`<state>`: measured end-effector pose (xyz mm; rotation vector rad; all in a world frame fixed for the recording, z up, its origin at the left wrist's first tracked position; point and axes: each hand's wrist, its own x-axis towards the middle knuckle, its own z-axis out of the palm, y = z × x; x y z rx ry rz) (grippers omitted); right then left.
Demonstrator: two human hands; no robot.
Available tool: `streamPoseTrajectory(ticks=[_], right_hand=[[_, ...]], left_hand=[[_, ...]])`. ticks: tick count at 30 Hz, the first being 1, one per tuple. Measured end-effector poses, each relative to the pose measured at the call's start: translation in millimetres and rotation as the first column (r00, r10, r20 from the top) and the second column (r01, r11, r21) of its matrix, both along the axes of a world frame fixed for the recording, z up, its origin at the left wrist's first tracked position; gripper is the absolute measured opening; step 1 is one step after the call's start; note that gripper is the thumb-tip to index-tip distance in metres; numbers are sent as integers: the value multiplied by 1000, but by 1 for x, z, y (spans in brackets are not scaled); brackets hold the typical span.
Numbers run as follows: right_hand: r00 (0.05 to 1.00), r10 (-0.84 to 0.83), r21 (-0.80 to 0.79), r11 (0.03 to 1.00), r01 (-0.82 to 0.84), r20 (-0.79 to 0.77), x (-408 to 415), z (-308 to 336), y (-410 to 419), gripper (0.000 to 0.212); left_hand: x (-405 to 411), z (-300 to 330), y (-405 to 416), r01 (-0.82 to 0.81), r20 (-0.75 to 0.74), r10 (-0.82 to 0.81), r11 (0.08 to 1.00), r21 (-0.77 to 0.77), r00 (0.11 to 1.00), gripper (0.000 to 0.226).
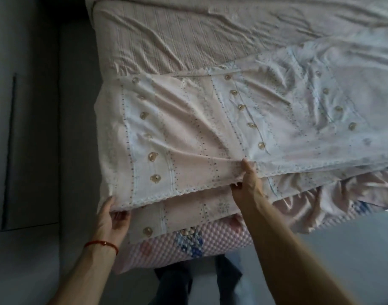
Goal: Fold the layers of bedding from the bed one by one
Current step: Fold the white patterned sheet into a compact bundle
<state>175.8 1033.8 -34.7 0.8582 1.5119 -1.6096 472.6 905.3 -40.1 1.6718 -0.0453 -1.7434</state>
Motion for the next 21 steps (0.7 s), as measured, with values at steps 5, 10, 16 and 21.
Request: streamPoseTrajectory(ticks=[5, 10, 16, 21], right_hand=[[995, 58, 51, 997, -54, -84, -3, -33, 22, 63], [960, 22, 230, 972, 45, -280, 18, 8, 33, 55], [975, 136, 401, 914, -54, -178, 22, -2, 49, 29], [928, 181, 394, 918, -41, -325, 25, -3, 67, 23]], left_hand=[[17, -15, 2, 119, 68, -119, 993, 7, 991, 8], [32, -12, -5, 128, 107, -117, 987, -95, 987, 20], [56, -40, 7, 151, 232, -150, 988, 13, 961, 2], [70, -44, 24, 114, 330, -124, 992, 47, 936, 15]])
